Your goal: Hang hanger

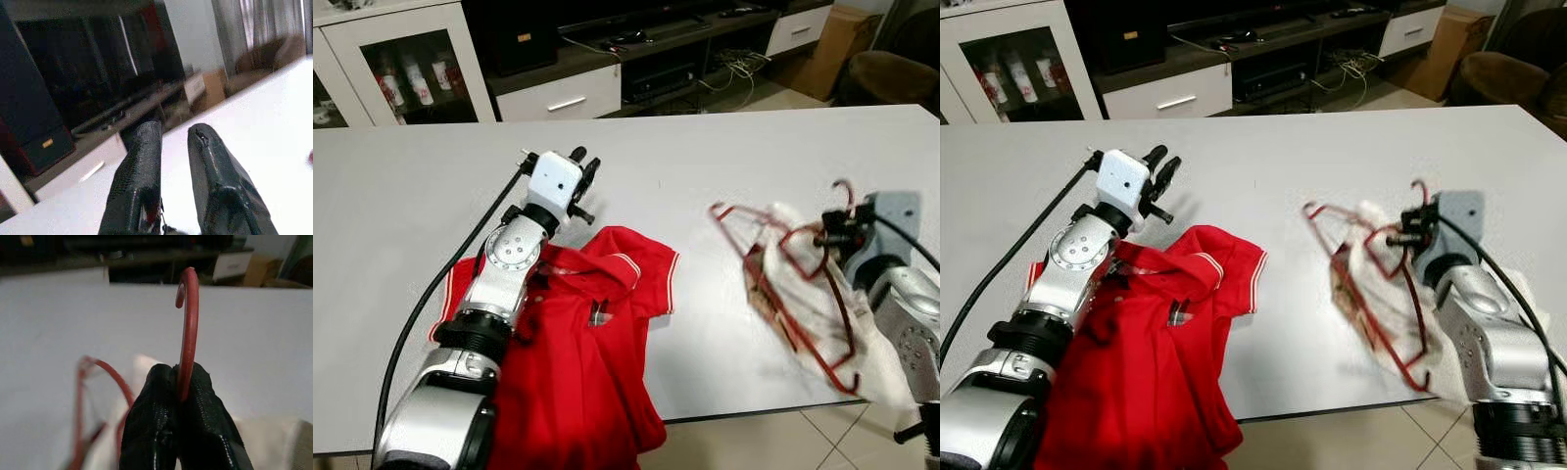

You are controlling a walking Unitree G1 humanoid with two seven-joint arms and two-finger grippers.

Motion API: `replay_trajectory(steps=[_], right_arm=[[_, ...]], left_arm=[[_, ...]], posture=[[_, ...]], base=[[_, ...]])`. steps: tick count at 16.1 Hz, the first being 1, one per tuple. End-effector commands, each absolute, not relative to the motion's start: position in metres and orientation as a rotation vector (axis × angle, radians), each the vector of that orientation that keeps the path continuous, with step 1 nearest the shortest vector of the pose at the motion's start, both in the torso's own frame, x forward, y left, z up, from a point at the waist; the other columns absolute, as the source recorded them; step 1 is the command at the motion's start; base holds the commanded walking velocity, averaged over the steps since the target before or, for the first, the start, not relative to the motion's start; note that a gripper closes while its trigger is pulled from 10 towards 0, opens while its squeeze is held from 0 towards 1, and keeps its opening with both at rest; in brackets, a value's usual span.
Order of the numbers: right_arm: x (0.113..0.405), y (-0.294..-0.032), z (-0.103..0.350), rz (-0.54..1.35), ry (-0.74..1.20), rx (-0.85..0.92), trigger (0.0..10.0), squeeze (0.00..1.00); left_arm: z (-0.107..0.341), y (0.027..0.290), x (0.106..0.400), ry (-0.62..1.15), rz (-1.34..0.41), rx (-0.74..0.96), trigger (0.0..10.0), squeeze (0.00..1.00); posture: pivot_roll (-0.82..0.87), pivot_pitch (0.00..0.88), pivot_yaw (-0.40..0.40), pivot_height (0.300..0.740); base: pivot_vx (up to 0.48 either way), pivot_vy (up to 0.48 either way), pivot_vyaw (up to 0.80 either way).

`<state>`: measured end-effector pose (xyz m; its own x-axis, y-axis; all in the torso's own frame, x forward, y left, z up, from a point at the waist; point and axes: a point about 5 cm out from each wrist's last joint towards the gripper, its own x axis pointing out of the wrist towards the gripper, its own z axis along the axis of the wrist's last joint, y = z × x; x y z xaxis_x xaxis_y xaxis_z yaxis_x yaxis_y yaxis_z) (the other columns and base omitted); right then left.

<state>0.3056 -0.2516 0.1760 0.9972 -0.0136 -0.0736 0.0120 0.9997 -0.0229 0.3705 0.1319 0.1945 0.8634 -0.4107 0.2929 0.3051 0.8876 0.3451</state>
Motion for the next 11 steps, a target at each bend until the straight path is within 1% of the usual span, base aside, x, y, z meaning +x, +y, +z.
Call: replay_trajectory(steps=[1, 3, 7, 9, 11], right_arm=[[0.307, -0.243, 0.185, 0.035, 0.023, -0.007, 10.0, 0.00], [0.307, -0.234, 0.191, 0.077, -0.018, 0.013, 10.0, 0.00], [0.307, -0.219, 0.212, 0.177, -0.153, 0.085, 10.0, 0.00], [0.306, -0.215, 0.217, 0.199, -0.177, 0.098, 10.0, 0.00], [0.304, -0.211, 0.218, 0.213, -0.197, 0.138, 10.0, 0.00]], left_arm=[[0.213, 0.128, 0.368, -0.470, -0.381, 0.232, 10.0, 0.00], [0.220, 0.126, 0.365, -0.525, -0.384, 0.194, 10.0, 0.00], [0.246, 0.121, 0.355, -0.688, -0.392, 0.065, 10.0, 0.00], [0.253, 0.120, 0.353, -0.714, -0.407, 0.049, 10.0, 0.00], [0.263, 0.128, 0.353, -0.767, -0.347, 0.084, 10.0, 0.00]], posture=[[0.00, 0.078, 0.050, 0.740], [0.00, 0.077, 0.049, 0.740], [0.00, 0.075, 0.044, 0.740], [0.00, 0.075, 0.043, 0.740], [0.00, 0.075, 0.041, 0.740]], base=[[0.000, 0.000, 0.00], [0.000, 0.000, 0.00], [0.000, 0.000, 0.00], [0.000, 0.000, 0.00], [0.000, 0.000, 0.00]])
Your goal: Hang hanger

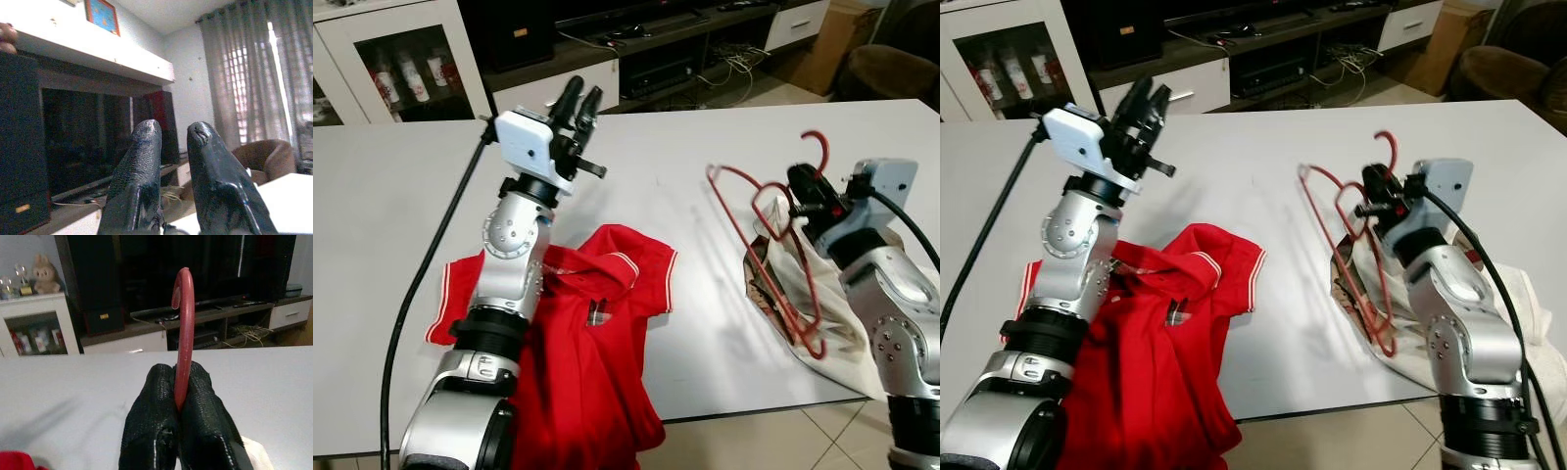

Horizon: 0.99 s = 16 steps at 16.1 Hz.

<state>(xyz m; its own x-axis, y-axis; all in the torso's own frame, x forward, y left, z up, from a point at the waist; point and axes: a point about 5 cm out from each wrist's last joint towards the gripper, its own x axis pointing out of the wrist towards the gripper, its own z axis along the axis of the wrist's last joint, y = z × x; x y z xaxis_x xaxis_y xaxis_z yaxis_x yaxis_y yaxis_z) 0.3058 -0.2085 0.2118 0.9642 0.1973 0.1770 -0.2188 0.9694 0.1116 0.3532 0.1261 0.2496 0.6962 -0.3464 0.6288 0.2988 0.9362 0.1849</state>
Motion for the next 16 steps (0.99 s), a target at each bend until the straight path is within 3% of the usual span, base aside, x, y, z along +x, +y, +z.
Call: replay_trajectory(steps=[1, 4, 8, 10, 12, 16], right_arm=[[0.304, -0.210, 0.218, 0.207, -0.202, 0.157, 10.0, 0.00], [0.297, -0.195, 0.208, 0.235, -0.209, 0.199, 10.0, 0.00], [0.293, -0.188, 0.210, 0.277, -0.230, 0.202, 10.0, 0.00], [0.292, -0.189, 0.212, 0.281, -0.235, 0.206, 10.0, 0.00], [0.290, -0.189, 0.211, 0.289, -0.231, 0.201, 10.0, 0.00], [0.292, -0.191, 0.207, 0.289, -0.212, 0.202, 10.0, 0.00]], left_arm=[[0.265, 0.133, 0.353, -0.776, -0.316, 0.095, 10.0, 0.00], [0.248, 0.137, 0.359, -0.620, -0.365, 0.088, 10.0, 0.00], [0.249, 0.151, 0.357, -0.591, -0.317, 0.070, 10.0, 0.00], [0.252, 0.159, 0.357, -0.547, -0.306, 0.121, 10.0, 0.00], [0.242, 0.169, 0.352, -0.361, -0.401, 0.266, 10.0, 0.00], [0.215, 0.183, 0.339, -0.221, -0.435, 0.350, 10.0, 0.00]], posture=[[0.00, 0.075, 0.041, 0.740], [0.01, 0.083, 0.028, 0.740], [0.01, 0.089, 0.023, 0.740], [0.01, 0.091, 0.021, 0.740], [0.02, 0.101, 0.011, 0.740], [0.03, 0.105, 0.004, 0.740]], base=[[0.000, 0.000, 0.00], [0.000, 0.000, 0.00], [0.000, 0.000, 0.00], [0.000, 0.000, 0.00], [0.000, 0.000, 0.00], [0.000, 0.000, 0.00]])
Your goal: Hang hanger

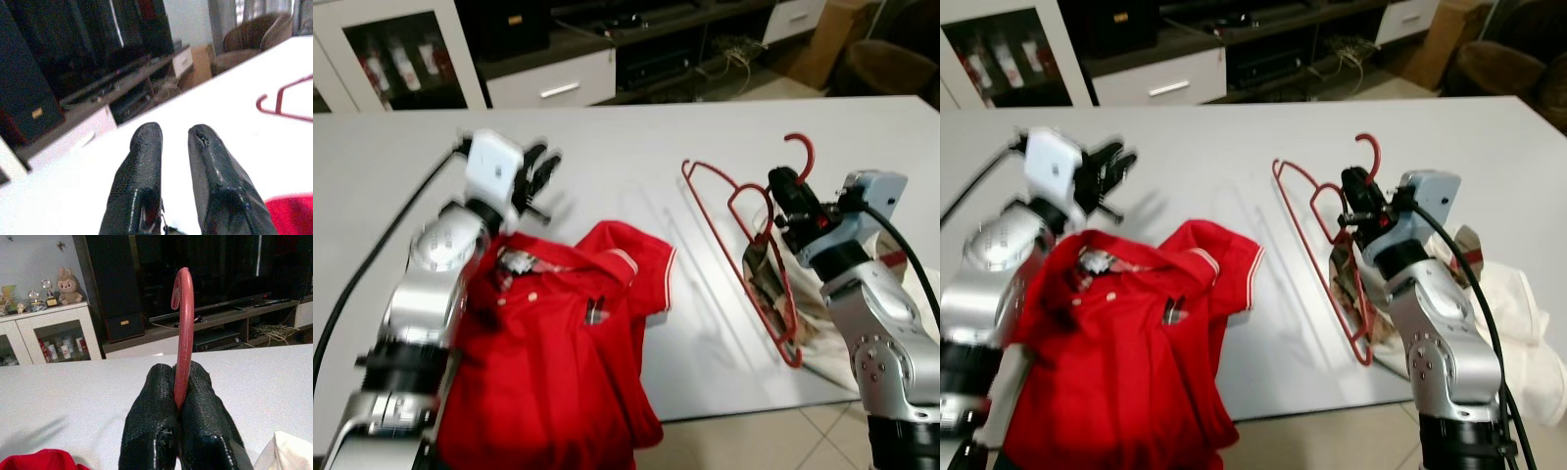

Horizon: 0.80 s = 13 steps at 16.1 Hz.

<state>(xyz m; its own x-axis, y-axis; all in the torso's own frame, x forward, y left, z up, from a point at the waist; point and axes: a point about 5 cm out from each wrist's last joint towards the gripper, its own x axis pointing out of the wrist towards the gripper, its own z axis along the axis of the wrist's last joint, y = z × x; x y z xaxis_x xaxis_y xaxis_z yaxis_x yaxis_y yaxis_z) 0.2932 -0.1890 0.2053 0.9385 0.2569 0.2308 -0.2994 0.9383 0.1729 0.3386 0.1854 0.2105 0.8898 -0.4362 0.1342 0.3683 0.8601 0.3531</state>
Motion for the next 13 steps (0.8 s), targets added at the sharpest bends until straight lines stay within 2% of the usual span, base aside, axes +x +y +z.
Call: replay_trajectory(steps=[1, 6, 13], right_arm=[[0.292, -0.190, 0.206, 0.293, -0.207, 0.202, 10.0, 0.00], [0.291, -0.186, 0.198, 0.308, -0.191, 0.147, 10.0, 0.00], [0.307, -0.184, 0.207, 0.334, -0.210, 0.116, 10.0, 0.00]], left_arm=[[0.209, 0.185, 0.335, -0.200, -0.430, 0.348, 10.0, 0.00], [0.203, 0.185, 0.314, -0.207, -0.455, 0.319, 10.0, 0.00], [0.221, 0.181, 0.308, -0.327, -0.361, 0.291, 10.0, 0.00]], posture=[[0.04, 0.104, 0.002, 0.740], [0.08, 0.108, -0.009, 0.740], [0.12, 0.104, -0.047, 0.740]], base=[[0.000, 0.000, 0.00], [0.000, 0.000, 0.00], [0.000, 0.000, 0.80]])
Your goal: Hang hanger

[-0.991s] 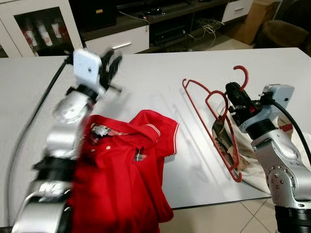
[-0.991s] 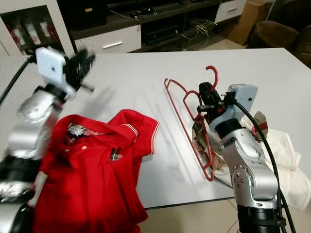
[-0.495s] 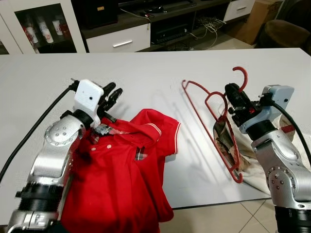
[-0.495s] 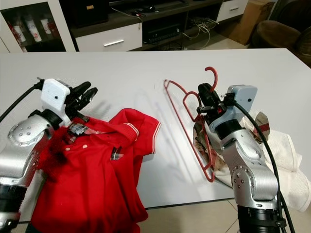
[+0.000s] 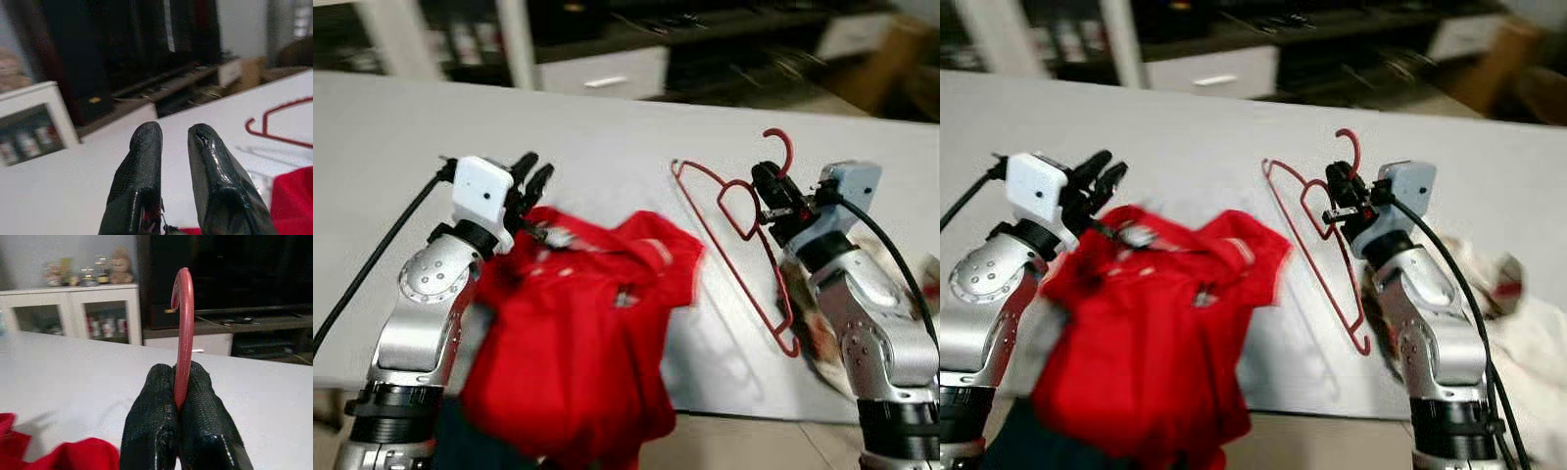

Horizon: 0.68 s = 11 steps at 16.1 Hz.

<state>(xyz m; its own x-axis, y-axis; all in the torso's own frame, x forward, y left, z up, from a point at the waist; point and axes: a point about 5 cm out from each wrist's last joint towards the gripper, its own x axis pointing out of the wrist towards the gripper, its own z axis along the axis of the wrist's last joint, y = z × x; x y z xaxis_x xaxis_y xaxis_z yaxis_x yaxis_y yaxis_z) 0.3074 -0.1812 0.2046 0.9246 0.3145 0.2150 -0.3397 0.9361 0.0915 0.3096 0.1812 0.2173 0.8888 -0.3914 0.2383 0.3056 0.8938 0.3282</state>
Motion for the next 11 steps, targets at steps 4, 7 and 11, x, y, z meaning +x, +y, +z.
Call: replay_trajectory(steps=[4, 7, 11], right_arm=[[0.309, -0.184, 0.209, 0.305, -0.229, 0.150, 10.0, 0.00], [0.307, -0.193, 0.205, 0.258, -0.222, 0.146, 10.0, 0.00], [0.309, -0.207, 0.207, 0.178, -0.222, 0.198, 10.0, 0.00]], left_arm=[[0.224, 0.174, 0.307, -0.321, -0.454, 0.316, 10.0, 0.00], [0.224, 0.169, 0.311, -0.312, -0.483, 0.331, 10.0, 0.00], [0.206, 0.159, 0.314, -0.229, -0.494, 0.355, 10.0, 0.00]], posture=[[0.10, 0.103, -0.019, 0.740], [0.08, 0.102, -0.013, 0.740], [0.07, 0.108, -0.015, 0.740]], base=[[0.000, 0.000, 0.79], [0.000, 0.000, 0.79], [0.000, 0.000, 0.20]])
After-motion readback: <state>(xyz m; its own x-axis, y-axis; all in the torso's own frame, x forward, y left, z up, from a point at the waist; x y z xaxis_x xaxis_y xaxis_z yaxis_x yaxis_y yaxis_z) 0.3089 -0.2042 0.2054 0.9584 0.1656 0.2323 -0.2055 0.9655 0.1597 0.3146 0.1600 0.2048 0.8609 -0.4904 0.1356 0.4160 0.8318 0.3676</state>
